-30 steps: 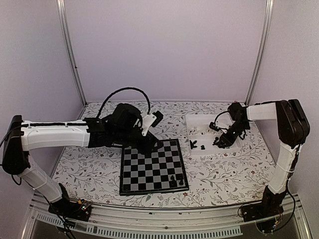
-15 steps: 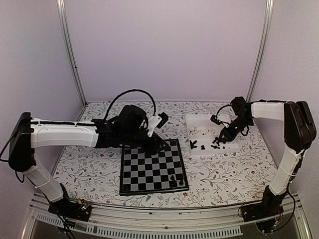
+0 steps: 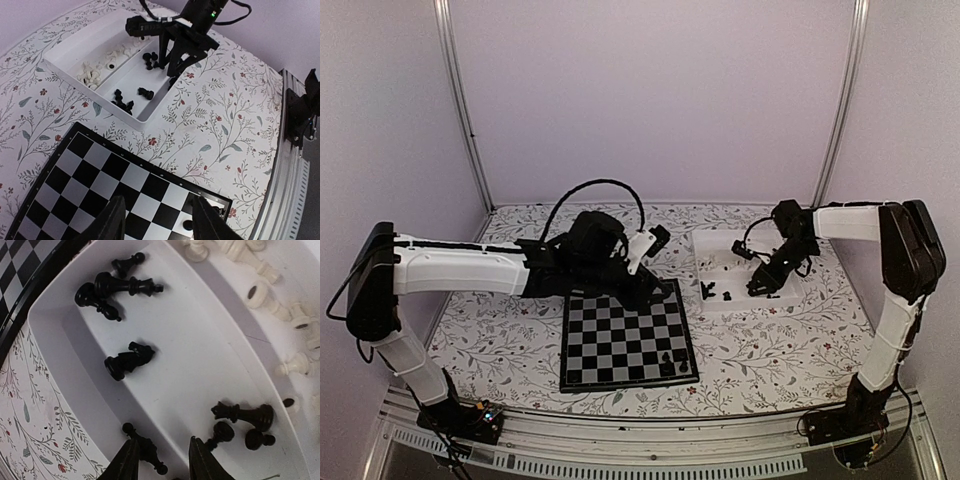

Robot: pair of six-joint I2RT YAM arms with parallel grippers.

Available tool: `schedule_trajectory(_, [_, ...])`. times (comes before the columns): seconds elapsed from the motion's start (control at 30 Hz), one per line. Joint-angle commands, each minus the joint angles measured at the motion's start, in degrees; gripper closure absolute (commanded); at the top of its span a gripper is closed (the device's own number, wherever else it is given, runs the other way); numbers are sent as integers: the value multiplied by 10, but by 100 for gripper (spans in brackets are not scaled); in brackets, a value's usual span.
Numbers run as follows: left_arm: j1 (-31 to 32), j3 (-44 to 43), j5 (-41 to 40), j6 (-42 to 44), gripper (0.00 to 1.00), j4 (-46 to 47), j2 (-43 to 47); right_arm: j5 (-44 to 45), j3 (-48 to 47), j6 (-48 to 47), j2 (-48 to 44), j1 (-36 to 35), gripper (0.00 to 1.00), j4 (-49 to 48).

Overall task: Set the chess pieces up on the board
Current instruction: Pick up the chess piece from the storage box.

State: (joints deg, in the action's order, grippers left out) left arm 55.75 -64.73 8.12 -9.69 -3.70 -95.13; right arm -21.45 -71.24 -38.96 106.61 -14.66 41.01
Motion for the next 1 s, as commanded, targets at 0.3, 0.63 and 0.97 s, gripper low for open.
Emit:
schedule_trajectory(0.3, [9,4,-9,1,52,12,4,99,-21,-17,63,-37,66,42])
schedule_trajectory(0.63, [8,-3,-3,3,53,20,-11,3,-54,11,14,-22,84,34])
schedule_trajectory(0.97, [9,5,17,-9,53,56,-21,-76,-59,15,-20,-11,87,45])
